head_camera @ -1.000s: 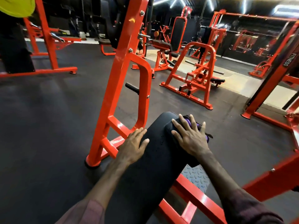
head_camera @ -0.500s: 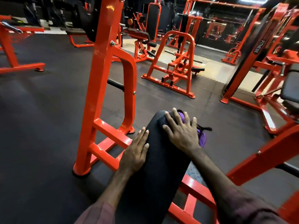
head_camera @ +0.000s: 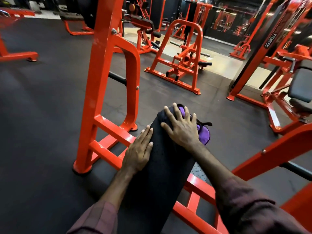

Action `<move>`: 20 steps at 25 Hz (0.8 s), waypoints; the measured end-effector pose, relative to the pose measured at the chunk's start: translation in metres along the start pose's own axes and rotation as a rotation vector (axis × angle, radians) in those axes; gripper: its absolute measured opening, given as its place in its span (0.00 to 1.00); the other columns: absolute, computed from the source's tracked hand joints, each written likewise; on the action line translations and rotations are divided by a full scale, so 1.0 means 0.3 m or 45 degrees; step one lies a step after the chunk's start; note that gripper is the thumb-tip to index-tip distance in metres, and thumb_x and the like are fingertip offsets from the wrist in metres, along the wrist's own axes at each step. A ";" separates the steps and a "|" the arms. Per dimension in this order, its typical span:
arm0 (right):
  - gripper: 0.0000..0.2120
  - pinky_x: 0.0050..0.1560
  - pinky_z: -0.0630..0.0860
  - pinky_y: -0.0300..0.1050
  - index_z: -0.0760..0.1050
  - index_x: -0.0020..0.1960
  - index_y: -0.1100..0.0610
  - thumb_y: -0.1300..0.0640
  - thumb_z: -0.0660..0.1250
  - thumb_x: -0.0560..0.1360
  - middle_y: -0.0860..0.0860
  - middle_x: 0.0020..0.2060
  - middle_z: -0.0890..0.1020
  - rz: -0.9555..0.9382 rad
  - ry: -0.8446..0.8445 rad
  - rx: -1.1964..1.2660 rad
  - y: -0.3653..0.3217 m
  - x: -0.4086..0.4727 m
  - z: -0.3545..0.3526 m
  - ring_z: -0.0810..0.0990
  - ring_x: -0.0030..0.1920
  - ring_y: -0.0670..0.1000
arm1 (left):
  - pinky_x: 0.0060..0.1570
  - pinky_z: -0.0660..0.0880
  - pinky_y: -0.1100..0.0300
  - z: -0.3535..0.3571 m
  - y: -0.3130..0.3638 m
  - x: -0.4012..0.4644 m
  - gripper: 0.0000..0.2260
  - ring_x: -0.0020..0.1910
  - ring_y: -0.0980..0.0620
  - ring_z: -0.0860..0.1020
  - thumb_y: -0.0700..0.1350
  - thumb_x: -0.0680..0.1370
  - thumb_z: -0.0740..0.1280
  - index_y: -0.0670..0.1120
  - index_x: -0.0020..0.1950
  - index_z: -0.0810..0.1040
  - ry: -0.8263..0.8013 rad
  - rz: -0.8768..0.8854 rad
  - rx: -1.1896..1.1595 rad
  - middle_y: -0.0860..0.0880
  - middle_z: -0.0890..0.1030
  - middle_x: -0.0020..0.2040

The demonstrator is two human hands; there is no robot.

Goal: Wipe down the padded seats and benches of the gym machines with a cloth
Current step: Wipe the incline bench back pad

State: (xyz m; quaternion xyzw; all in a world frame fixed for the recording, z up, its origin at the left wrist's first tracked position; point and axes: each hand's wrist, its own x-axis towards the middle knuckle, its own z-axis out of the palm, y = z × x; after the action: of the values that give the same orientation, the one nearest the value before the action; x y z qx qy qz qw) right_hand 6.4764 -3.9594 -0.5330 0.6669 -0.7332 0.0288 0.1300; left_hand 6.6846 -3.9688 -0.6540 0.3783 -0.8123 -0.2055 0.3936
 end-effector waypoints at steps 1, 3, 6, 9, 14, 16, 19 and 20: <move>0.33 0.75 0.57 0.75 0.47 0.84 0.37 0.29 0.48 0.82 0.46 0.85 0.50 -0.173 0.010 -0.052 0.030 -0.036 0.010 0.52 0.83 0.65 | 0.81 0.60 0.49 -0.001 0.004 -0.002 0.25 0.84 0.57 0.56 0.47 0.88 0.60 0.51 0.86 0.59 0.001 0.000 0.015 0.56 0.55 0.86; 0.32 0.76 0.55 0.75 0.46 0.84 0.35 0.29 0.48 0.83 0.43 0.85 0.48 -0.375 0.033 -0.082 0.115 -0.091 0.016 0.49 0.85 0.61 | 0.82 0.59 0.51 -0.003 0.012 -0.002 0.25 0.84 0.57 0.56 0.46 0.88 0.60 0.50 0.85 0.60 0.003 -0.012 0.029 0.56 0.56 0.86; 0.31 0.75 0.55 0.77 0.48 0.84 0.36 0.31 0.48 0.83 0.44 0.85 0.50 -0.114 0.036 0.038 0.115 0.031 0.010 0.50 0.84 0.61 | 0.82 0.57 0.55 -0.015 0.017 -0.002 0.25 0.84 0.59 0.55 0.46 0.88 0.60 0.51 0.85 0.60 -0.004 -0.025 0.018 0.57 0.56 0.86; 0.30 0.75 0.56 0.77 0.52 0.83 0.39 0.33 0.48 0.84 0.49 0.85 0.54 -0.037 -0.011 0.069 -0.024 0.129 0.006 0.52 0.83 0.66 | 0.81 0.56 0.59 -0.010 0.014 -0.002 0.25 0.83 0.60 0.56 0.48 0.88 0.59 0.51 0.86 0.59 0.006 -0.032 0.035 0.56 0.57 0.86; 0.30 0.79 0.53 0.72 0.55 0.84 0.38 0.33 0.49 0.84 0.44 0.85 0.55 -0.525 0.105 -0.049 0.134 -0.021 0.049 0.51 0.85 0.58 | 0.81 0.57 0.57 -0.002 0.014 -0.007 0.25 0.83 0.58 0.58 0.47 0.87 0.60 0.47 0.85 0.61 0.029 -0.035 0.064 0.54 0.59 0.85; 0.30 0.78 0.54 0.73 0.54 0.84 0.39 0.33 0.49 0.84 0.45 0.85 0.55 -0.331 0.071 0.010 0.149 0.062 0.028 0.51 0.85 0.59 | 0.81 0.57 0.59 -0.009 0.023 -0.008 0.25 0.83 0.59 0.57 0.46 0.88 0.60 0.49 0.85 0.60 0.016 -0.052 0.056 0.54 0.59 0.85; 0.30 0.77 0.54 0.74 0.57 0.83 0.42 0.35 0.50 0.84 0.51 0.84 0.59 -0.139 0.048 0.045 0.025 0.146 0.021 0.53 0.83 0.64 | 0.81 0.57 0.58 -0.012 0.030 -0.002 0.25 0.83 0.59 0.57 0.47 0.88 0.60 0.50 0.85 0.60 0.000 -0.066 0.072 0.55 0.58 0.85; 0.29 0.77 0.54 0.73 0.59 0.83 0.43 0.36 0.50 0.84 0.52 0.83 0.61 -0.217 0.088 0.021 -0.008 0.122 0.032 0.54 0.83 0.64 | 0.82 0.57 0.57 -0.006 0.029 -0.005 0.25 0.83 0.59 0.57 0.47 0.88 0.60 0.49 0.85 0.60 0.001 -0.069 0.083 0.55 0.58 0.85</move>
State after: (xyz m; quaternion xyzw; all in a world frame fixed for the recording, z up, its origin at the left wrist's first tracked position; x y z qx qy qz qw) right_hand 6.4746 -3.9972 -0.5342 0.7266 -0.6684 0.0467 0.1520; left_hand 6.6827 -3.9623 -0.6479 0.4130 -0.8076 -0.1895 0.3759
